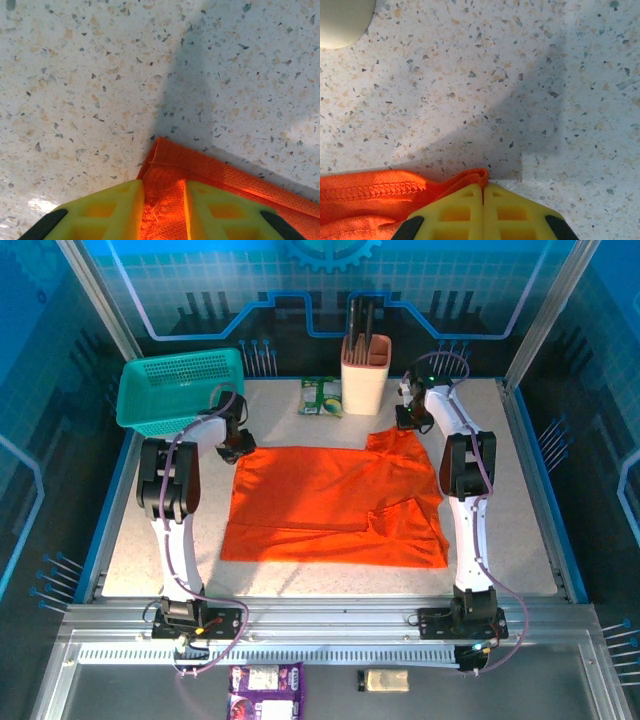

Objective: Fold the inside-out t-shirt

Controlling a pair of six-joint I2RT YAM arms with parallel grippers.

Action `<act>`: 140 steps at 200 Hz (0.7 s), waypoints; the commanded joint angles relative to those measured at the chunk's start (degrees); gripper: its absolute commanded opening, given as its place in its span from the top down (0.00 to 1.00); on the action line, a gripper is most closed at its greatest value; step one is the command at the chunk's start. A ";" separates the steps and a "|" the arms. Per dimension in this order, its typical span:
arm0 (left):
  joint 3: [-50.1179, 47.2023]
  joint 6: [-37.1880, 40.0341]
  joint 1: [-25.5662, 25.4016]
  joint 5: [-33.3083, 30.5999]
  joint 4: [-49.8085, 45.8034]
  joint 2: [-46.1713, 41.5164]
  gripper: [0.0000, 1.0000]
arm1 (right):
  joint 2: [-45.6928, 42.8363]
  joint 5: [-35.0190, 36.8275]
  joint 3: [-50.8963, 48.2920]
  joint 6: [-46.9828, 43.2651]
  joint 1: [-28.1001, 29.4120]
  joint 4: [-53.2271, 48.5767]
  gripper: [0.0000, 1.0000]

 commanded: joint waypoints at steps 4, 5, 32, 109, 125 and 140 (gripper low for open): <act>1.75 -1.65 1.87 -1.07 2.30 0.67 0.70 | -3.22 0.15 -0.25 -0.07 0.85 -2.05 0.99; 1.85 -1.67 1.89 -1.12 2.19 0.70 0.70 | -3.28 0.15 -0.20 -0.03 0.85 -2.04 0.99; 5.23 -1.61 2.15 -0.81 -0.35 3.02 0.68 | -3.44 0.21 -0.06 -0.28 0.84 -2.08 1.00; 7.66 -2.48 2.52 0.24 -1.25 5.37 0.81 | -3.74 -0.21 -0.63 -0.25 0.80 -2.03 1.00; 7.36 -2.53 2.52 0.32 -0.78 5.08 0.89 | -4.22 -0.06 -0.98 -0.33 0.80 -2.03 1.00; 6.31 -2.20 2.52 0.25 0.16 3.94 0.95 | -5.23 -0.02 -1.80 -0.06 0.85 -1.80 1.00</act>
